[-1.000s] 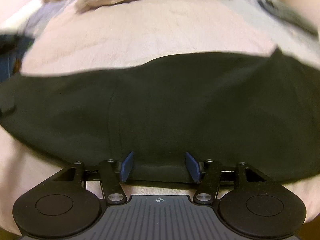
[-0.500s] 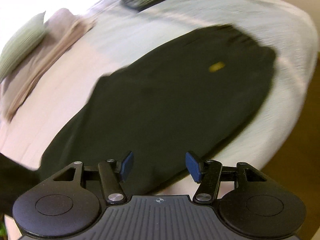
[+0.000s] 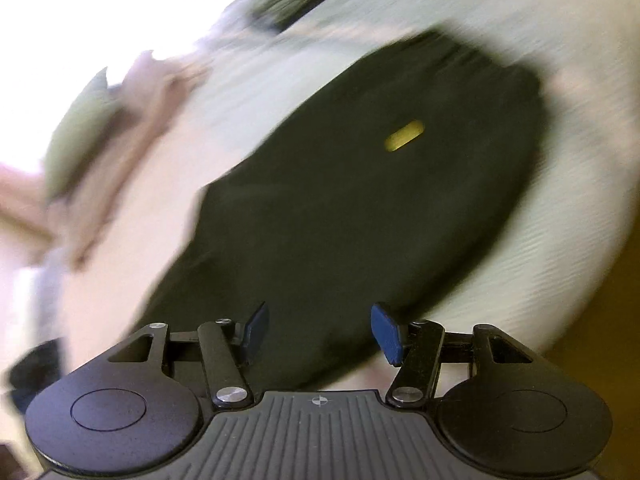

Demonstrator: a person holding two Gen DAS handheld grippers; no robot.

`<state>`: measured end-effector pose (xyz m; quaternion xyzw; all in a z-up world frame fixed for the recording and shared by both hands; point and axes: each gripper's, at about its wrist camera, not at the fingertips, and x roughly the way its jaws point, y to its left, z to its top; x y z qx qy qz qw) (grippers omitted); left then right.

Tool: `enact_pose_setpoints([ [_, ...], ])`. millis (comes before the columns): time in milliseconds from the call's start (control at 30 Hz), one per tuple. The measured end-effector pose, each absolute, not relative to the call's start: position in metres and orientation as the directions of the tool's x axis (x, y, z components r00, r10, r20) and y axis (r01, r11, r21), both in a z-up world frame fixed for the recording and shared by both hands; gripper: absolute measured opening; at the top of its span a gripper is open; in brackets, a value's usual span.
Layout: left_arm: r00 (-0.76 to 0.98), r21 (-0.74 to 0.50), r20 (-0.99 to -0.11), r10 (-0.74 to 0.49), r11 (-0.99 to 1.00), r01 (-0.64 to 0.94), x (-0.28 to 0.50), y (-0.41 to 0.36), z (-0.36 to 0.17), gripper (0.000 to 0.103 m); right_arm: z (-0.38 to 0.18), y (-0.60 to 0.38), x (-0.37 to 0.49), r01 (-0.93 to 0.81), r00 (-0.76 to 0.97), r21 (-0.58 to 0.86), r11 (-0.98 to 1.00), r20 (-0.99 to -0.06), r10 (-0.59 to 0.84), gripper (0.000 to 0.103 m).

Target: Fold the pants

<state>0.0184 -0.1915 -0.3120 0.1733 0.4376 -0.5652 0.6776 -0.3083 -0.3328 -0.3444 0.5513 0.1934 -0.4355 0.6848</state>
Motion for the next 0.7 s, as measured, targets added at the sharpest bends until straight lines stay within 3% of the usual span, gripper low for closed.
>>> enact_pose_setpoints([
  [167, -0.007, -0.277, -0.814, -0.581, 0.378, 0.883, 0.054, -0.201, -0.331, 0.036, -0.393, -0.334, -0.257, 0.684, 0.707, 0.729, -0.026, -0.671, -0.224, 0.055],
  [400, -0.014, -0.287, -0.805, -0.593, 0.368, 0.884, 0.054, -0.203, -0.339, 0.036, -0.408, -0.332, -0.228, 0.637, 0.747, 0.771, -0.009, -0.621, -0.237, 0.054],
  [467, -0.026, -0.302, -0.803, -0.595, 0.368, 0.879, 0.056, -0.201, -0.341, 0.036, -0.416, -0.333, -0.226, 0.646, 0.733, 0.763, -0.021, -0.627, -0.265, 0.047],
  [533, -0.035, -0.306, -0.804, -0.594, 0.362, 0.880, 0.059, -0.199, -0.339, 0.036, -0.422, -0.331, -0.228, 0.655, 0.716, 0.755, -0.032, -0.634, -0.291, 0.012],
  [667, -0.050, -0.288, -0.799, -0.599, 0.309, 0.906, 0.057, -0.201, -0.335, 0.029, -0.397, -0.320, -0.226, 0.664, 0.717, 0.742, 0.091, -0.598, -0.357, 0.009],
  [700, -0.059, -0.290, -0.796, -0.602, 0.295, 0.911, 0.056, -0.202, -0.335, 0.023, -0.387, -0.316, -0.227, 0.675, 0.711, 0.726, 0.132, -0.592, -0.380, 0.008],
])
